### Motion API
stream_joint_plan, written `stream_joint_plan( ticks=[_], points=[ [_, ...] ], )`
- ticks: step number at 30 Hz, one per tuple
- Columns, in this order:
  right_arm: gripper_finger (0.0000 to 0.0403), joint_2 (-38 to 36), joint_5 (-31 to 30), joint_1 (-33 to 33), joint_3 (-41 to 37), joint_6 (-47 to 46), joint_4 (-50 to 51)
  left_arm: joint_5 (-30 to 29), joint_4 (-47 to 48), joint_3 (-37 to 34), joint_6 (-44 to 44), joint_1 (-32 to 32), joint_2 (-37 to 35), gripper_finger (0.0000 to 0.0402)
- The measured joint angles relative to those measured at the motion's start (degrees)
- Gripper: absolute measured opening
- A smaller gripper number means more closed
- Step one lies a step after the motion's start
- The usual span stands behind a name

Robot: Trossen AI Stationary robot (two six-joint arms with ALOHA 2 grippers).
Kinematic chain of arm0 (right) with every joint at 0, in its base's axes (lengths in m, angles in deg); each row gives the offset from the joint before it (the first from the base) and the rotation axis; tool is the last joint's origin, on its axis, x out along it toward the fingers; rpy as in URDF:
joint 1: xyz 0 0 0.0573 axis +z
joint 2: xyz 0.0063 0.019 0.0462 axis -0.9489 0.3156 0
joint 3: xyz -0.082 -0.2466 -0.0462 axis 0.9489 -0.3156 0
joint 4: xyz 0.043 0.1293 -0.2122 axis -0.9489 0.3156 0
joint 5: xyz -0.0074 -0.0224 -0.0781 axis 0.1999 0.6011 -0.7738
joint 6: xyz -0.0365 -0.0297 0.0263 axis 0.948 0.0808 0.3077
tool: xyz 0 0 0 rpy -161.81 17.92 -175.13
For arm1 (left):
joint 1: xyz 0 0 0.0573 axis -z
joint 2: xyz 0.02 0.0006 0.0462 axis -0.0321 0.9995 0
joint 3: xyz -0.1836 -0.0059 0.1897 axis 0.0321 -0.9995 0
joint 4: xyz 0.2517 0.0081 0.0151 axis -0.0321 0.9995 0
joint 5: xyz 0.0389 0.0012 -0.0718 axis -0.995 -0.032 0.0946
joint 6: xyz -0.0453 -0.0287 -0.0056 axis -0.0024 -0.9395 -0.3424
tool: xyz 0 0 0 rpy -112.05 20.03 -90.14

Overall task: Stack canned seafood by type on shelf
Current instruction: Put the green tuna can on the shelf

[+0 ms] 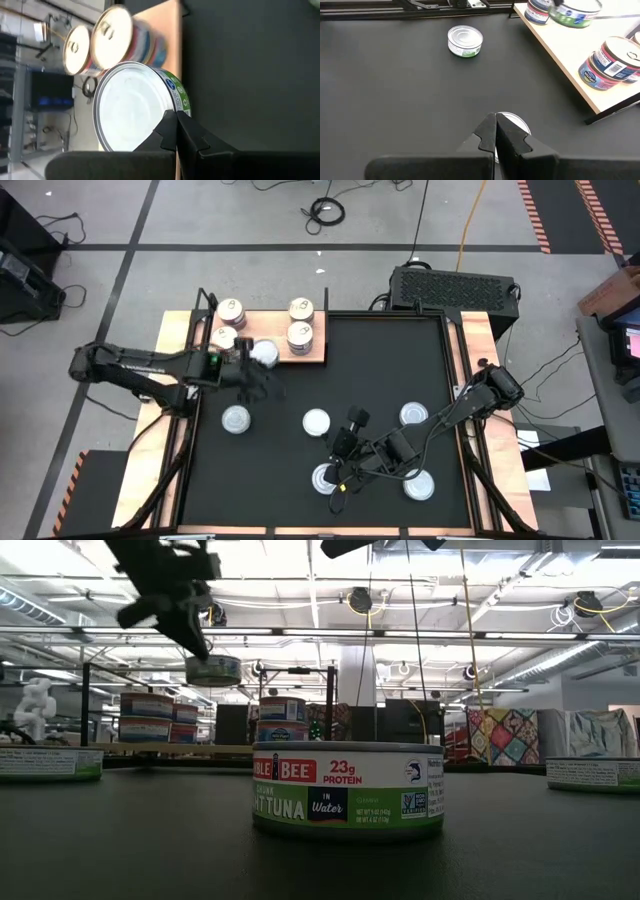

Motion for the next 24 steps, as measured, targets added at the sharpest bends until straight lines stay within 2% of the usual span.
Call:
stream_joint_plan(
  ticks=[10, 18, 24],
  points=[
    [0.0, 0.0, 0.0, 0.0, 0.0, 2.8, 1.4, 10.5, -4.8, 0.0, 7.8, -17.0, 0.8, 0.0],
    [0.0, 0.0, -0.1, 0.0, 0.0, 4.0, 1.4, 15.4, -11.0, 0.0, 13.9, -26.1, 5.6, 0.0],
    [0.0, 0.0, -0.1, 0.0, 0.0, 4.2, 1.5, 17.3, -14.5, 0.0, 16.5, -30.6, 11.0, 0.0]
  ],
)
